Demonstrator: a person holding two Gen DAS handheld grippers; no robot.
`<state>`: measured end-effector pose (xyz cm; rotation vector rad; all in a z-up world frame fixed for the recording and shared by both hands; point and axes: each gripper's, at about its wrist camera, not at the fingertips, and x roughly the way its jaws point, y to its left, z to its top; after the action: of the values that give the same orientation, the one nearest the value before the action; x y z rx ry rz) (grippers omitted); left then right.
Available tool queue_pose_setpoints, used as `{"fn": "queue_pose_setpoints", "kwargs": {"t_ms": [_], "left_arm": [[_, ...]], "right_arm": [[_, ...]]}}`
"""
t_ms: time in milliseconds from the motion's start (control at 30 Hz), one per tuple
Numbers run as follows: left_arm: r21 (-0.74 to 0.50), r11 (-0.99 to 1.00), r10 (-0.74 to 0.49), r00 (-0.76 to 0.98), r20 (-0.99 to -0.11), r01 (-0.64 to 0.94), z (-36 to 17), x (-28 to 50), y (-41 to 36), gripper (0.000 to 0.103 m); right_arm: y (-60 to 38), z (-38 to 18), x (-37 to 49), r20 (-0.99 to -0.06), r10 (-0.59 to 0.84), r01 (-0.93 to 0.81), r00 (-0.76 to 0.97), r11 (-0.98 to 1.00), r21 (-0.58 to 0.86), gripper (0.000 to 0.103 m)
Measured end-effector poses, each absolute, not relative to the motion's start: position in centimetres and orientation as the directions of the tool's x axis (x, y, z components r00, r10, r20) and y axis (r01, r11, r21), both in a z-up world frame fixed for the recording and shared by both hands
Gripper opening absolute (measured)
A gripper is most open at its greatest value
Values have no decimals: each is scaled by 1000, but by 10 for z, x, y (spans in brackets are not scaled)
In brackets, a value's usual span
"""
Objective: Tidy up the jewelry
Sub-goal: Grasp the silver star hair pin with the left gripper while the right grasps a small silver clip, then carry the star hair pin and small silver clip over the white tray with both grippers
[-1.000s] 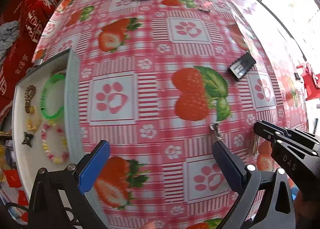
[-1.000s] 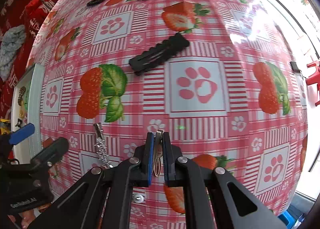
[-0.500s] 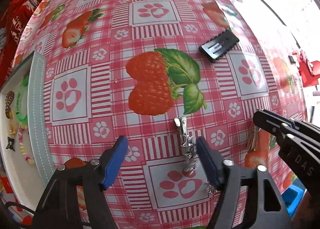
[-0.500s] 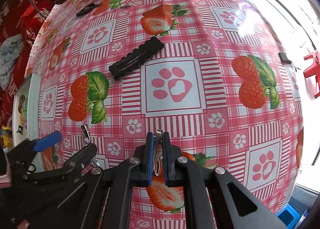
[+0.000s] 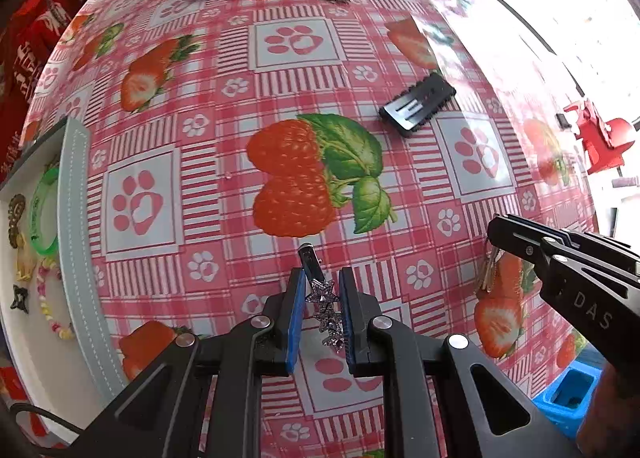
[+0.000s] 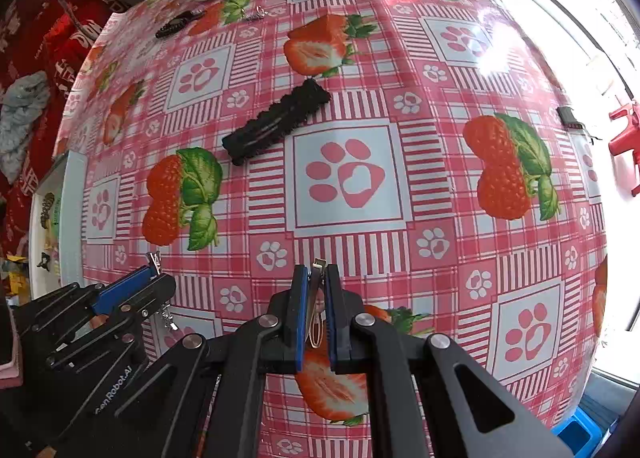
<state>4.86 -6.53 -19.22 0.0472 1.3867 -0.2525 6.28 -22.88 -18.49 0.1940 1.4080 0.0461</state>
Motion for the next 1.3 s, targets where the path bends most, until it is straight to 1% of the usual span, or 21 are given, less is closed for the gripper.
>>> {"fn": "queue_pose_setpoints", "kwargs": {"t_ms": [267, 533, 1300], "left_arm": [[-135, 973, -174, 209, -962, 189, -161, 51, -42, 23], [-146, 974, -189, 259, -947, 175, -141, 49, -22, 23], [-137, 988, -154, 329, -932, 73, -125, 32, 46, 23]], "right_arm": [[-226, -178, 67, -969, 183, 91, 166, 976, 200, 9], [-218, -166, 74, -966, 190, 71, 176, 976, 205, 9], [-156, -136, 87, -959, 202, -61, 201, 979, 193, 9]]}}
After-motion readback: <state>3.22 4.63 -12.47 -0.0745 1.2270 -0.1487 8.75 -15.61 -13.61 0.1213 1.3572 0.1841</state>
